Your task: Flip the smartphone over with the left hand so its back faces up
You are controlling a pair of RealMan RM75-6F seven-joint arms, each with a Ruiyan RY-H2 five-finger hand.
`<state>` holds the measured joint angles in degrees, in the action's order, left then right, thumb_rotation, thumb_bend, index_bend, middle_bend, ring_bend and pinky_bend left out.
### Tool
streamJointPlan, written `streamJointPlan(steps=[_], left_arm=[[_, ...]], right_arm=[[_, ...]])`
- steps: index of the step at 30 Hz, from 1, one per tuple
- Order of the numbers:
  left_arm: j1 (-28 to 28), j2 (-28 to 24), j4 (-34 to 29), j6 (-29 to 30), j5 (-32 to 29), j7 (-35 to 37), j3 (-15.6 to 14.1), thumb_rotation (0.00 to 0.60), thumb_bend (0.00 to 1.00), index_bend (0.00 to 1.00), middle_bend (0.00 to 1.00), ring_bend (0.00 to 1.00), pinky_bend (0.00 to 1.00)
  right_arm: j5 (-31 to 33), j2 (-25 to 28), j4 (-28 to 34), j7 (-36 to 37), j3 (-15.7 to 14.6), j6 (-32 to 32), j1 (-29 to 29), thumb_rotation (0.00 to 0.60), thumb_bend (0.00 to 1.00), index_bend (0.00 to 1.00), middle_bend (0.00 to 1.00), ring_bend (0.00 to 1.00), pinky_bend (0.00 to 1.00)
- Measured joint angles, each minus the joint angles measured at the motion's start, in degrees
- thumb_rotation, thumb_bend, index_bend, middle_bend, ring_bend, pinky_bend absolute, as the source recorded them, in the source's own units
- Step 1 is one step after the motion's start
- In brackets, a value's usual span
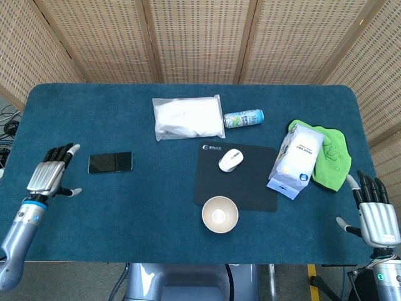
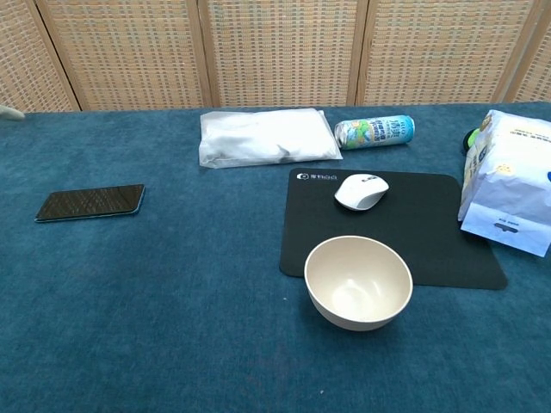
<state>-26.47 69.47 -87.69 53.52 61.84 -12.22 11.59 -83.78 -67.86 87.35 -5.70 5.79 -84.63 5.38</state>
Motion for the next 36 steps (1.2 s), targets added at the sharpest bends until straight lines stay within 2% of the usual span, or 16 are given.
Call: streamJointPlan(steps=[5, 9, 17, 27, 32, 36], left_arm=[[-7.13, 5.05, 6.15, -6.02, -9.76, -7.11, 1.2, 0.6, 0.0, 0.0, 0.0, 0.0, 0.0], [-11.67, 9.59, 11.46, -8.14, -15.93, -12.58, 1.27, 0.6, 0.0, 0.0, 0.0, 0.0, 0.0], [-18.94, 18.15, 20.35, -11.3, -24.61, -19.1, 0.07, 0.6, 0.0, 0.02, 0.0, 0.0, 0.0], [-22.6, 22.34, 23.09, -10.28, -30.15, -22.41, -0.48, 0.6, 0.0, 0.09, 0.09, 0.0, 0.0], [-24.29, 23.76, 24.25, -10.24, -33.53, -24.44, -0.59, 0.6, 0.0, 0.18, 0.13, 0.0, 0.0], [-25.48, 24.6, 24.97, -9.98, -36.13, -26.13, -0.71, 0.6, 0.0, 0.19, 0.16, 0.01, 0.0]], right_arm=[[1.4, -0.41, -0.97, 0.22, 0.44, 1.41, 0.59, 0.6, 0.0, 0.0, 0.0, 0.0, 0.0], [2.33, -0.58, -1.55, 0.52, 0.69, 2.16, 0.83, 0.6, 0.0, 0.0, 0.0, 0.0, 0.0], [3.33, -0.47, -1.92, 1.29, 1.07, 2.51, 0.92, 0.6, 0.0, 0.0, 0.0, 0.0, 0.0], [3.77, -0.23, -2.2, 2.39, 1.12, 2.93, 0.98, 0.6, 0.0, 0.0, 0.0, 0.0, 0.0], [3.82, -0.09, -2.22, 2.76, 1.12, 2.93, 0.96, 0.6, 0.0, 0.0, 0.0, 0.0, 0.0], [3.91, 0.03, -2.21, 3.05, 1.13, 2.96, 0.94, 0.6, 0.0, 0.0, 0.0, 0.0, 0.0]])
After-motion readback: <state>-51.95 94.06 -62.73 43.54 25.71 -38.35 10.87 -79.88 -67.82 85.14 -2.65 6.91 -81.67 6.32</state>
